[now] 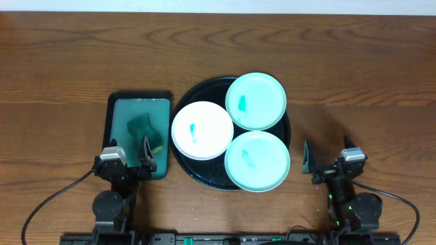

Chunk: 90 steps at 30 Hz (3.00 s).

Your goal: Clean dirty plates on tray and stack at the side

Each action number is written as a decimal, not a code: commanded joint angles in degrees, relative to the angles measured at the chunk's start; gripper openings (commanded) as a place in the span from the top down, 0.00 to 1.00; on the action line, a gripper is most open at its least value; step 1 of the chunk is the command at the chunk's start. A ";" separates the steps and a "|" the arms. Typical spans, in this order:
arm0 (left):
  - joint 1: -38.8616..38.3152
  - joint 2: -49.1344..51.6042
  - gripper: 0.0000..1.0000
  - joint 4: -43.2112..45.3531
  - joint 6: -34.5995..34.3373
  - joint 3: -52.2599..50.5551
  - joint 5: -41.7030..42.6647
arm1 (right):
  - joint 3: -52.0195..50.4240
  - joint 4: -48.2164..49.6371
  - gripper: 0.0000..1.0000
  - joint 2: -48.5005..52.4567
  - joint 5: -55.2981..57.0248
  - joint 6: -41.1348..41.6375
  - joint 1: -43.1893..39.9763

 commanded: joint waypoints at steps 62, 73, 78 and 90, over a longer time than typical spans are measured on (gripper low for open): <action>0.31 8.63 0.19 -4.81 1.01 7.61 6.73 | -0.07 -0.24 0.01 -0.04 0.11 -0.66 -0.39; 0.31 45.59 0.19 -22.32 1.84 41.75 6.32 | -0.07 -0.24 0.01 -0.04 0.11 -0.66 -0.39; 0.28 62.53 0.19 -41.68 1.79 62.47 6.38 | -0.07 -0.24 0.01 -0.04 0.11 -0.66 -0.39; 0.28 71.19 0.19 -58.16 1.33 70.93 14.51 | -0.07 -0.04 0.01 -0.04 -1.31 0.04 -0.39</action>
